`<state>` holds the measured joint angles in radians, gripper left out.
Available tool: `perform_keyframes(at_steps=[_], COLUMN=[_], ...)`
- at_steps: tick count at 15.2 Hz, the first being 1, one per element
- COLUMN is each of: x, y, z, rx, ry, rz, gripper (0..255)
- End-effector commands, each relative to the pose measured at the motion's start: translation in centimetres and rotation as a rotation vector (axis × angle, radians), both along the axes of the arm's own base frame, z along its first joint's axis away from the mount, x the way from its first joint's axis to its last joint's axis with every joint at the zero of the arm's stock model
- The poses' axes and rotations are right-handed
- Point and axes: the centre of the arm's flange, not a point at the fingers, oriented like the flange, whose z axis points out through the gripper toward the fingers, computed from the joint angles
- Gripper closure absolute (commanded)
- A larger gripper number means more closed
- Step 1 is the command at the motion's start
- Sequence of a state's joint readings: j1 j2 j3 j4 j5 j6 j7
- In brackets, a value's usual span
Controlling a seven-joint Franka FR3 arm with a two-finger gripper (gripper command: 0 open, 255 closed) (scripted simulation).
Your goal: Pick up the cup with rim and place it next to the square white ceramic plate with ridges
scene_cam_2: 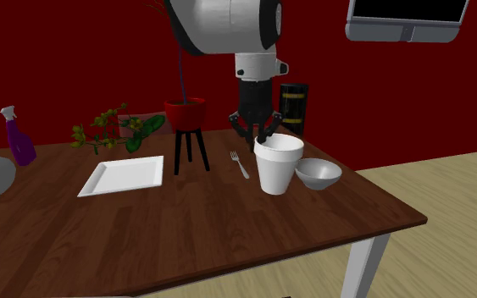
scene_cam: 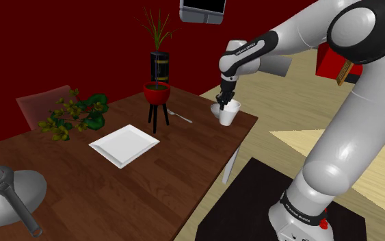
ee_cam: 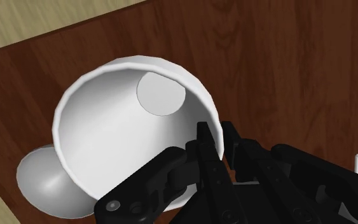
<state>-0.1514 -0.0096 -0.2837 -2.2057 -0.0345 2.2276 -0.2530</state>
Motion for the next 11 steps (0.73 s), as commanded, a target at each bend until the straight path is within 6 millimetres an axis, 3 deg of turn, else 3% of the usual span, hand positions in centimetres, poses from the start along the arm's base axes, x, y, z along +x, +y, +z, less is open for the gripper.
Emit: perform_keyframes(at_steps=[1,11], x=[0.0,0.0], y=[-0.1,-0.1], z=[1.0,6.3], rx=[0.000,0.000], ry=[0.000,0.000], rz=[0.000,0.000], gripper=[255,255])
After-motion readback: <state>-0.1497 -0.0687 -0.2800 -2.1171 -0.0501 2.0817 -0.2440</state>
